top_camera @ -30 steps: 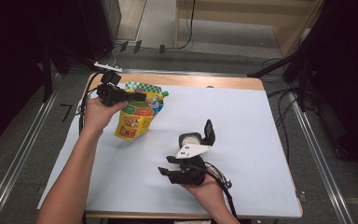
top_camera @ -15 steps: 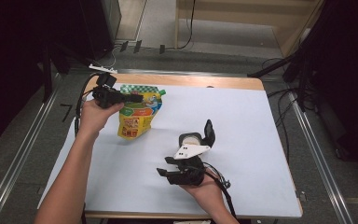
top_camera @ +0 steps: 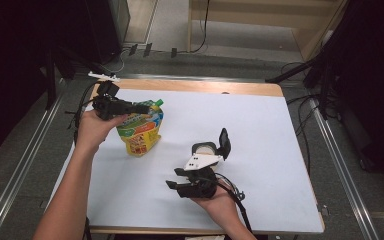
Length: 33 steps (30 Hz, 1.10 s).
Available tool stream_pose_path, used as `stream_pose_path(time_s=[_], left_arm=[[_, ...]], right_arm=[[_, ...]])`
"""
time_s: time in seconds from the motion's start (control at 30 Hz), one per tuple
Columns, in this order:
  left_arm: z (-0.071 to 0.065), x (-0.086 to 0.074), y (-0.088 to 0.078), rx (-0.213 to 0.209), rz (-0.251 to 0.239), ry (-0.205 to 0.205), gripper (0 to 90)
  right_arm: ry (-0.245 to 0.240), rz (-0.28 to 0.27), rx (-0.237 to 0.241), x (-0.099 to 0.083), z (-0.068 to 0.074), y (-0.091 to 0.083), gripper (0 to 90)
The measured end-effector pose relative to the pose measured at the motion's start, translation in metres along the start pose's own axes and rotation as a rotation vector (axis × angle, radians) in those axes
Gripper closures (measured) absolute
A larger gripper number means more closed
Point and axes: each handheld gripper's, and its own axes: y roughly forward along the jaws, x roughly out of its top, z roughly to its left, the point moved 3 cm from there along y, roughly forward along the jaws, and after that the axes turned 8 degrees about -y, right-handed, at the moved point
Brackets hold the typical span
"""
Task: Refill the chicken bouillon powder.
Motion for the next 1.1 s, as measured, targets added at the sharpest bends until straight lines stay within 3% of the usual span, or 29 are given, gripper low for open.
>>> stream_pose_path(time_s=[0.3, 0.57, 0.87, 1.1], left_arm=[[-0.002, -0.002, -0.003, -0.009, 0.017, -0.019, 70.4], [-0.004, -0.001, -0.014, 0.025, 0.013, -0.043, 63.3], [-0.012, 0.002, -0.036, 0.04, -0.019, -0.065, 60.3], [-0.009, 0.002, -0.055, 0.061, -0.067, -0.086, 58.3]], right_arm=[[-0.002, 0.001, 0.0, 0.0, 0.0, 0.0, 51.9], [0.0, -0.001, -0.001, 0.0, -0.001, -0.001, 51.9], [-0.007, 0.004, 0.004, 0.0, 0.0, 0.0, 51.9], [-0.005, 0.006, 0.007, 0.0, -0.001, 0.0, 51.9]])
